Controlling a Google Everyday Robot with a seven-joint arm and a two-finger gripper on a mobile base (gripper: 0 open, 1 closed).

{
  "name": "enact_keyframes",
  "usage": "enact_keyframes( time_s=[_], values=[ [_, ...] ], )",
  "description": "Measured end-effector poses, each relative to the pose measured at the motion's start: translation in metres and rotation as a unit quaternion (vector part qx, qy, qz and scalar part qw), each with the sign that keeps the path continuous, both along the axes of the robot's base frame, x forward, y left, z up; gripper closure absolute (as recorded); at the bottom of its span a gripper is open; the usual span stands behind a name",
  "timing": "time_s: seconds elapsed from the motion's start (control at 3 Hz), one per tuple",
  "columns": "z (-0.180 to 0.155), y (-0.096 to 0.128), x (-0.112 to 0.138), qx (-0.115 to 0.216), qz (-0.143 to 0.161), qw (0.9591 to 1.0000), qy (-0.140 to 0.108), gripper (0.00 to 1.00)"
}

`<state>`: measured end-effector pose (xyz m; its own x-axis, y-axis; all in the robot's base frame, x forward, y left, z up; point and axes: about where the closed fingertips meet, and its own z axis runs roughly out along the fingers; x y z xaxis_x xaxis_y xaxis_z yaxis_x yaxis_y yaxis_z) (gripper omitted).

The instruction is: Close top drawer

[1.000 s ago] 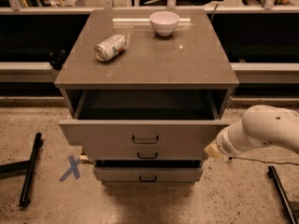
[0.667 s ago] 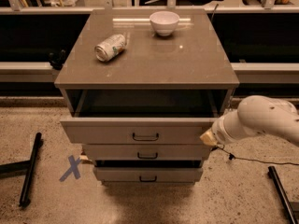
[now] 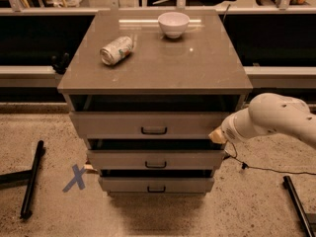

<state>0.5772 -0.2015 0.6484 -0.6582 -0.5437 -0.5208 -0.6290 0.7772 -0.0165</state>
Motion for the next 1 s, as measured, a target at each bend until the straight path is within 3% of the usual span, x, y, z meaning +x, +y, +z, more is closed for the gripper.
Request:
enact_keyframes(
  time_s=[0.33, 1.0],
  values=[
    [0.0120, 0.0143, 0.0381, 0.015, 0.002, 0.9997, -0.020, 1.00],
    [0.0187, 0.0190, 0.0457, 0.021, 0.003, 0.9992, -0.033, 1.00]
  ],
)
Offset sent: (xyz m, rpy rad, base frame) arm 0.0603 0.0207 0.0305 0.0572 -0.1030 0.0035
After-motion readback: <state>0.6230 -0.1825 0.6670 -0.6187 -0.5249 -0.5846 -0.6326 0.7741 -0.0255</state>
